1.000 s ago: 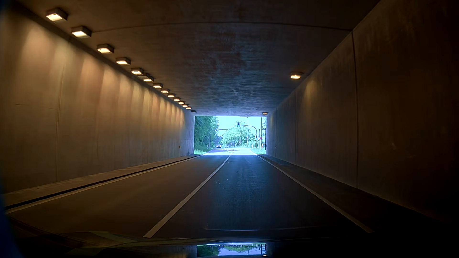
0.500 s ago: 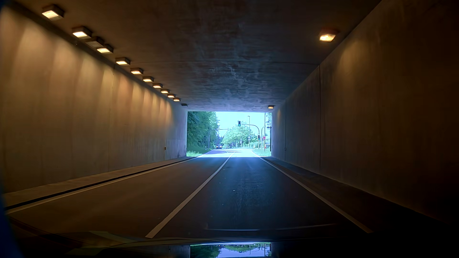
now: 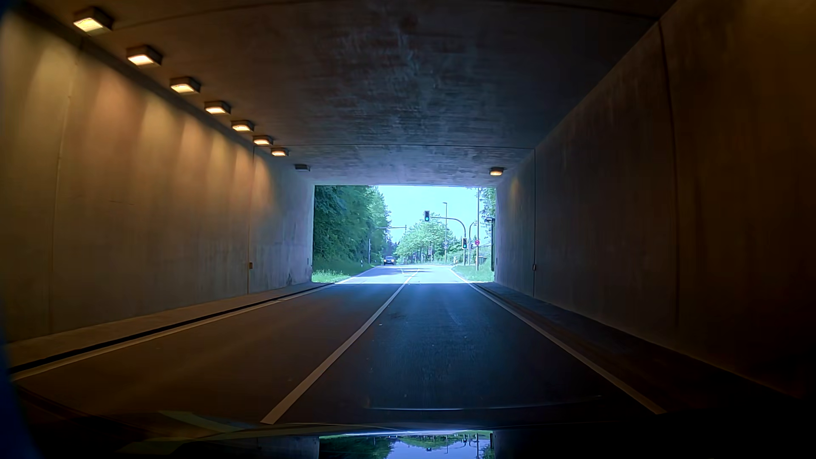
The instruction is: Follow the waypoints while adhering to traffic rules and regulations
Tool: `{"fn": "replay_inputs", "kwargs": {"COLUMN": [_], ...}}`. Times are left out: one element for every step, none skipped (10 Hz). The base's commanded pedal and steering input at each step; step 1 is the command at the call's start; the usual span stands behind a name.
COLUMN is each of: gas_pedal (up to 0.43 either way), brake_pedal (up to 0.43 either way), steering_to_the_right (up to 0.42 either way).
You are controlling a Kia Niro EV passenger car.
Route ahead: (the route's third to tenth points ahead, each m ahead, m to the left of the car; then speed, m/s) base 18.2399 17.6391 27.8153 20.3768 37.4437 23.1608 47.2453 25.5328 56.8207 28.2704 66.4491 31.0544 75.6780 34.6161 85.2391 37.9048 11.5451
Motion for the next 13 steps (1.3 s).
{"fn": "replay_inputs", "kwargs": {"gas_pedal": [0.110,0.110,0.110,0.110,0.110,0.110,0.110,0.110,0.110,0.110,0.110,0.098,0.098], "brake_pedal": [0.000,0.000,0.000,0.000,0.000,0.000,0.000,0.000,0.000,0.000,0.000,0.000,0.000], "steering_to_the_right": [-0.005,-0.005,-0.005,-0.005,-0.005,-0.005,-0.004,-0.005,-0.005,-0.004,-0.005,-0.005,-0.004]}}
